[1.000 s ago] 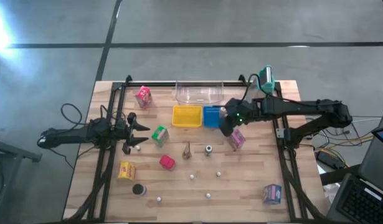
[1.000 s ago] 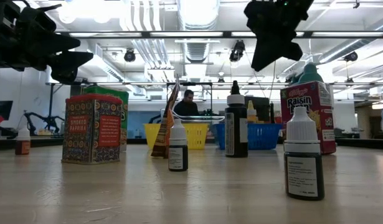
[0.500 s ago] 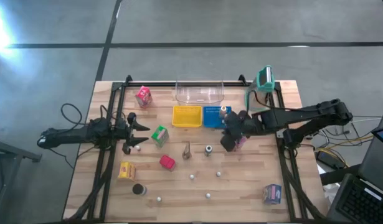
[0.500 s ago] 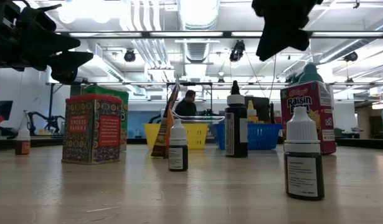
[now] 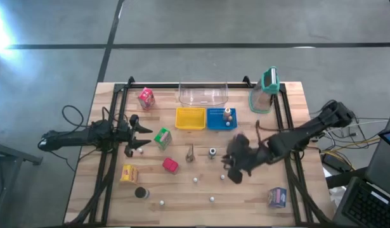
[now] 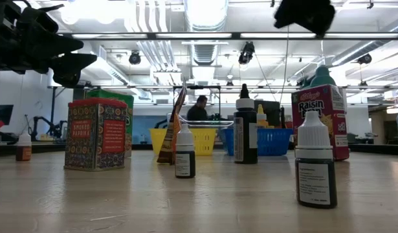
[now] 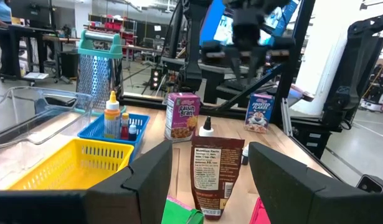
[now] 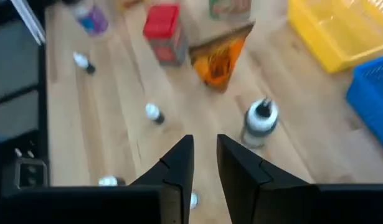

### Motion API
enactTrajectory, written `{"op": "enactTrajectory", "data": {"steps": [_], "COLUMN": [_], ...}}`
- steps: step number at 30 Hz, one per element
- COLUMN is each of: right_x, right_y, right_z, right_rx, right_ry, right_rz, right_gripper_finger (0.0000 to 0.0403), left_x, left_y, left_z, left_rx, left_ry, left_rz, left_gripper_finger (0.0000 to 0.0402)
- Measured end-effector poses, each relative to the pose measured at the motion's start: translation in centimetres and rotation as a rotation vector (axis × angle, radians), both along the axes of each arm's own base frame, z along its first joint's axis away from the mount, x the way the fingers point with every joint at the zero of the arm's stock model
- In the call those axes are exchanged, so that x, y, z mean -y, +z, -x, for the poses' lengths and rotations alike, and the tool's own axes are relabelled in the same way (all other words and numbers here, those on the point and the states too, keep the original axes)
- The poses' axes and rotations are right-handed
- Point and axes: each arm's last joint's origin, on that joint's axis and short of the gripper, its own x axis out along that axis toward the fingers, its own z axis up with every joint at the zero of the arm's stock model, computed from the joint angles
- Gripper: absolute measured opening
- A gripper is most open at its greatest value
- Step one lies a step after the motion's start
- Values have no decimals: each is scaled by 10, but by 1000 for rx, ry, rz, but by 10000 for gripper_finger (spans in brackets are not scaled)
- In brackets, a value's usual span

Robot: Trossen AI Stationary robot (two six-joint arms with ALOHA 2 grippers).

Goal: Pick & Place Kitchen Items
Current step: Put the blue food coloring bottle into the blue bin

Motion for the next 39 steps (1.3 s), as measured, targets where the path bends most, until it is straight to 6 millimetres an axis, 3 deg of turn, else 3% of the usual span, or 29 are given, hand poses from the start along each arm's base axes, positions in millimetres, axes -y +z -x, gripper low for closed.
{"op": "enactTrajectory", "data": {"steps": [5,11,19,27,39], "right_x": [-25,-39,-46,-38,-37], "right_y": [-30,-58,-55,-50,-67], "right_z": [-8,-14,-34,-60,-71], "right_rx": [-80,-181,-297,-508,-652], "right_ry": [0,-6,-1,-15,-9], "right_rz": [8,11,7,-76,-58], "right_gripper_finger": [80,102,133,141,127], "left_x": [0,0,0,0,0], "left_y": [0,0,0,0,0], "left_z": [0,0,0,0,0], "left_rx": [-1,-2,-2,-3,-6], "left_ry": [0,-1,0,-1,0], "left_rz": [0,-1,-1,0,17], "left_gripper_finger": [218,218,218,218,218]}}
